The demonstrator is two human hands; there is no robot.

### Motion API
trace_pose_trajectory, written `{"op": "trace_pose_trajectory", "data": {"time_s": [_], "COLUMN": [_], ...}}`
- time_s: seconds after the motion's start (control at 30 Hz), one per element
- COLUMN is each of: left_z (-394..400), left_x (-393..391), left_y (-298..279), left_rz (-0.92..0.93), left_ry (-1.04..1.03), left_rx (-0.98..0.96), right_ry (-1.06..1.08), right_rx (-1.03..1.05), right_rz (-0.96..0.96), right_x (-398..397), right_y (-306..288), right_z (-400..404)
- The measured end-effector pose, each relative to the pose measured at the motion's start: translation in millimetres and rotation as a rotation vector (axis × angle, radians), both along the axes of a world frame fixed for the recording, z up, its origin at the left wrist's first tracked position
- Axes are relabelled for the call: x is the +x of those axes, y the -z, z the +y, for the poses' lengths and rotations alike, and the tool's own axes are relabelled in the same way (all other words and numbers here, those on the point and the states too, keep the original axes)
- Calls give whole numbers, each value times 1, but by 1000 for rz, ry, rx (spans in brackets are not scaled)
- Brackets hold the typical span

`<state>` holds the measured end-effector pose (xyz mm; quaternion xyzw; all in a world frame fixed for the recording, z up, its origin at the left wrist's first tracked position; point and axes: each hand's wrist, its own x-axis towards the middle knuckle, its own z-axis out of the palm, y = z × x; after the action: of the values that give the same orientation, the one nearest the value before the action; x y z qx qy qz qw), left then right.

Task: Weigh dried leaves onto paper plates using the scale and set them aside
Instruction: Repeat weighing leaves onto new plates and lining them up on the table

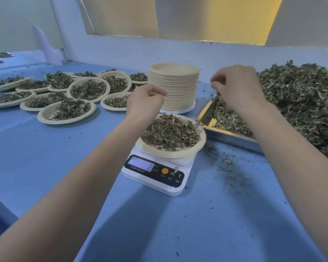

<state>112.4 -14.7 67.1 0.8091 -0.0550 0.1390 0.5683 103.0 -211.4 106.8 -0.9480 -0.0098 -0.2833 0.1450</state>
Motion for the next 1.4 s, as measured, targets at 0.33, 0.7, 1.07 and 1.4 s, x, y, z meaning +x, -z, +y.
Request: {"op": "trace_pose_trajectory", "data": {"time_s": [0.33, 0.7, 1.07, 1.4], "left_z": [-11, 11, 12, -1], "left_x": [0, 0, 0, -4], "left_y": [-1, 6, 7, 0], "left_rz": [-7, -6, -18, -83], "left_ry": [14, -45, -43, -25], "left_rx": [39, 39, 5, -41], "right_ry": [-331, -446, -405, -126], "right_rx": [23, -251, 65, 209], "right_rz": [334, 460, 137, -77], "right_x": [-7, -2, -7, -1], "right_y": [27, 37, 22, 16], "right_z": [15, 68, 60, 20]}}
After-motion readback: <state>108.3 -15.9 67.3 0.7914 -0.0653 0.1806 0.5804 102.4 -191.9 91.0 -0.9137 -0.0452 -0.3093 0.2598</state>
